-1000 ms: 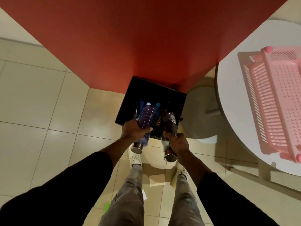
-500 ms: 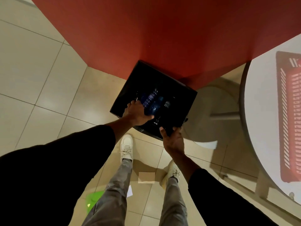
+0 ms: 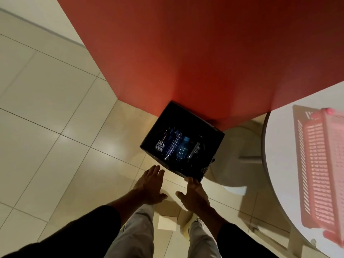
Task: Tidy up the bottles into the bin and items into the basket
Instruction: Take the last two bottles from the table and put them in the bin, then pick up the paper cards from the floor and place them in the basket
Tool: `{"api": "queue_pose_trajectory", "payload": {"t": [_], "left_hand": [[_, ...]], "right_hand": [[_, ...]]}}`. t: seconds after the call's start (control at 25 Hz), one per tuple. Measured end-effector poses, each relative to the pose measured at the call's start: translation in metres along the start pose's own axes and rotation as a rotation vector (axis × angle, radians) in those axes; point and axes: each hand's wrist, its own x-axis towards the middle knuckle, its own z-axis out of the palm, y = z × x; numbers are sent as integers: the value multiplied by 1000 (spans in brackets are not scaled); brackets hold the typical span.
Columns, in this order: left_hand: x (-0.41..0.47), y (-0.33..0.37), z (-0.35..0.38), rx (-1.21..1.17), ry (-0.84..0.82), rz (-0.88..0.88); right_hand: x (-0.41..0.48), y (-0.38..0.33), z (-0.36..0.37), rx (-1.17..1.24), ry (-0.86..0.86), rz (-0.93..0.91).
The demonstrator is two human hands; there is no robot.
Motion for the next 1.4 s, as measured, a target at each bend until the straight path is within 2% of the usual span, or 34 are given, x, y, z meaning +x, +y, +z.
{"api": "queue_pose_trajectory", "payload": {"t": [0.2, 0.4, 0.56, 0.68, 0.92, 1.12, 1.4], "left_hand": [[-44, -3, -22, -57, 92, -50], [-65, 10, -25, -48, 124, -113], [-74, 42, -17, -7, 171, -200], [-84, 84, -7, -114, 254, -282], [-135, 209, 83, -301, 369, -452], [-193, 234, 141, -372, 374, -605], [-236, 280, 224, -503, 381, -706]], "right_hand": [[-20, -7, -35, -166, 92, -148], [-25, 5, -53, -213, 158, -253], [-28, 29, -69, -249, 103, -357], [-36, 53, -81, -328, 57, -445], [-95, 123, -83, -476, 4, -609], [-131, 146, -37, -559, -79, -771], [-167, 159, 13, -704, -110, -895]]}}
